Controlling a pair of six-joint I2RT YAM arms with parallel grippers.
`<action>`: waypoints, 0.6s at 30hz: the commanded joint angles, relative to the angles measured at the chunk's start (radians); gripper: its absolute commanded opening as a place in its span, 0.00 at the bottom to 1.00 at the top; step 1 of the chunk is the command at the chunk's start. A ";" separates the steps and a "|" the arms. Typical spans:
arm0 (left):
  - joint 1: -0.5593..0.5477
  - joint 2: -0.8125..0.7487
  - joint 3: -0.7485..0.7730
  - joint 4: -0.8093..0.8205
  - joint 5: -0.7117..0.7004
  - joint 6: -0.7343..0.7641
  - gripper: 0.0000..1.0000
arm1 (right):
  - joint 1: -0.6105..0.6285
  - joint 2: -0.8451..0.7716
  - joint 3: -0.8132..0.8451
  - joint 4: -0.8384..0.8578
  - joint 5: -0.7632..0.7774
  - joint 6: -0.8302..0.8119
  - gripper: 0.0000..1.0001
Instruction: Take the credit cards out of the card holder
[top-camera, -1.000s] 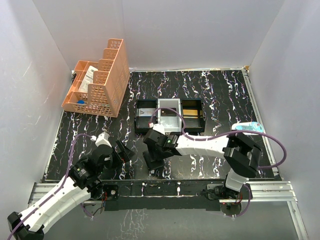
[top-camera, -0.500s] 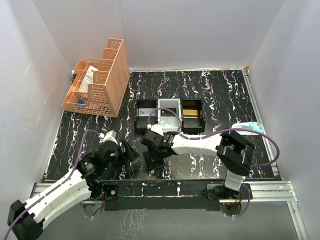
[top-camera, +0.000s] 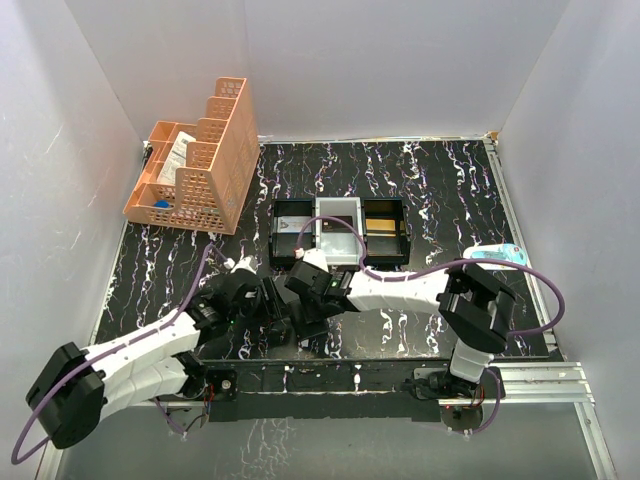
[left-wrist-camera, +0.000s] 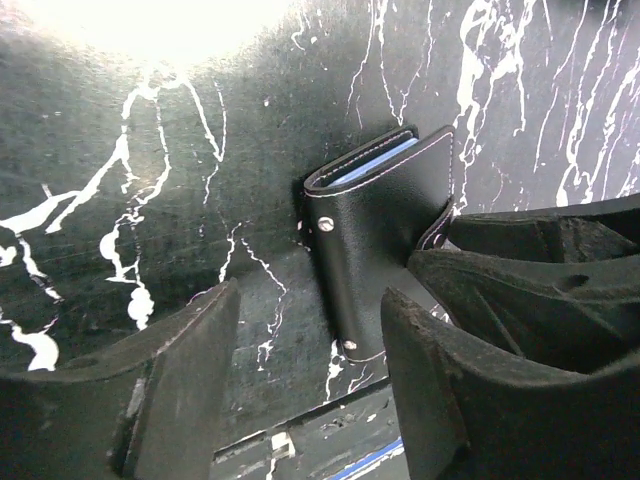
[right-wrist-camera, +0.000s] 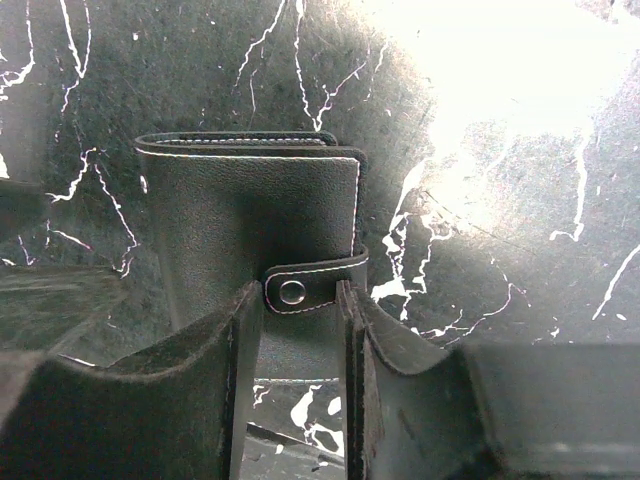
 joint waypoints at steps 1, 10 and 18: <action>-0.029 0.072 0.033 0.076 0.037 0.003 0.54 | -0.004 -0.028 -0.027 0.060 -0.010 0.008 0.30; -0.093 0.197 0.063 0.111 -0.004 -0.017 0.44 | -0.023 -0.052 -0.051 0.120 -0.067 0.029 0.20; -0.129 0.316 0.079 0.054 -0.086 -0.070 0.33 | -0.070 -0.110 -0.126 0.210 -0.153 0.032 0.19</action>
